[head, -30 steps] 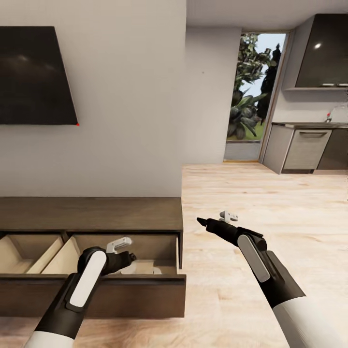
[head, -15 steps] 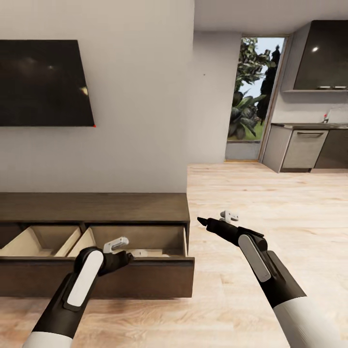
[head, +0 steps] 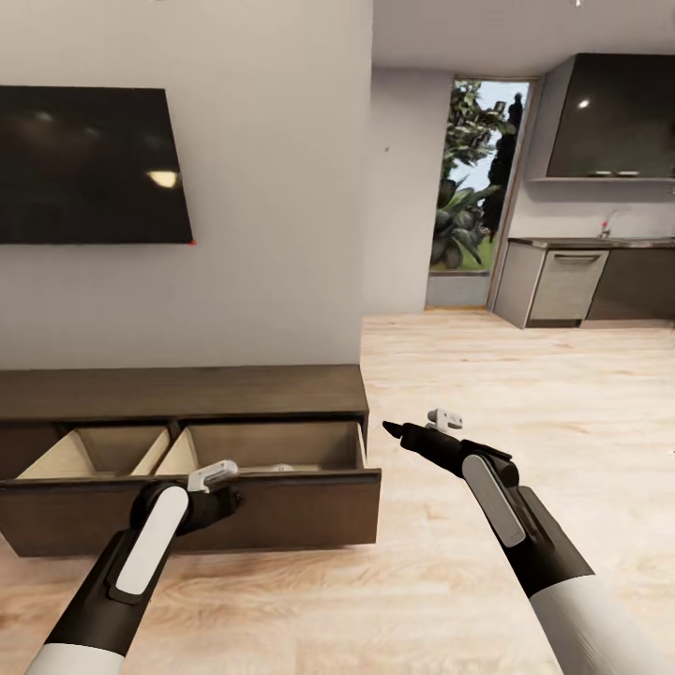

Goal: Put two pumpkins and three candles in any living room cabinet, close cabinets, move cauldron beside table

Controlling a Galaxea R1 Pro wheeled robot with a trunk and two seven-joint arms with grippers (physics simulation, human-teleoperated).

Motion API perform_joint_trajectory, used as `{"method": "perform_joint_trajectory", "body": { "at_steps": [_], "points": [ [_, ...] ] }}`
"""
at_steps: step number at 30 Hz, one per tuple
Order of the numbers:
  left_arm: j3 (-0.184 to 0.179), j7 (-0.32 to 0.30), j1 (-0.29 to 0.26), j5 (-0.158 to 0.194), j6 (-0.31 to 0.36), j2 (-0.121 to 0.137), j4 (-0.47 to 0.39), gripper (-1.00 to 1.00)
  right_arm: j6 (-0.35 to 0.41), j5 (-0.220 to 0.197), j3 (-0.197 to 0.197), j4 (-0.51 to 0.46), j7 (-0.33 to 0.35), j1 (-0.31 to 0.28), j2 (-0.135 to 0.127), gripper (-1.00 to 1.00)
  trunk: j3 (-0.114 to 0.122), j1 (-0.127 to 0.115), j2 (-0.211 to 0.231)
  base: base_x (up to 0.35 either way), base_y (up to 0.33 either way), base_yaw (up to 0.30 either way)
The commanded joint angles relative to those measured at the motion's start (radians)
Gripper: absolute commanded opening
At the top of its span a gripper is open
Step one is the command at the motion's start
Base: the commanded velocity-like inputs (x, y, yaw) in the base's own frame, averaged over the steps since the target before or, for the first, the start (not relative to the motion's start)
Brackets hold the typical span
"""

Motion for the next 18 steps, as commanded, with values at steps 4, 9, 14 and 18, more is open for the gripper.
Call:
{"method": "perform_joint_trajectory", "body": {
  "at_steps": [4,9,14,18],
  "points": [
    [-0.002,0.010,-0.001,0.010,0.001,0.001,-0.001,1.00,0.003,-0.005,0.003,-0.002,-0.004,-0.001,0.000,1.00,-0.001,-0.001,-0.001,-0.266,0.226,-0.021],
    [-0.002,0.010,-0.001,0.011,0.001,0.001,0.000,1.00,0.003,-0.001,0.005,-0.003,-0.005,-0.001,0.003,1.00,0.000,-0.001,-0.001,-0.239,0.256,0.035],
    [-0.002,0.010,-0.001,0.010,0.001,0.001,0.000,1.00,0.003,0.003,0.006,-0.002,-0.006,-0.001,0.005,1.00,0.002,-0.001,-0.001,-0.219,0.264,0.136],
    [-0.002,0.010,-0.001,0.009,0.001,0.001,0.000,1.00,0.003,0.005,0.006,-0.001,-0.005,-0.001,0.005,1.00,0.004,-0.001,-0.001,-0.030,0.276,0.147]
  ]
}}
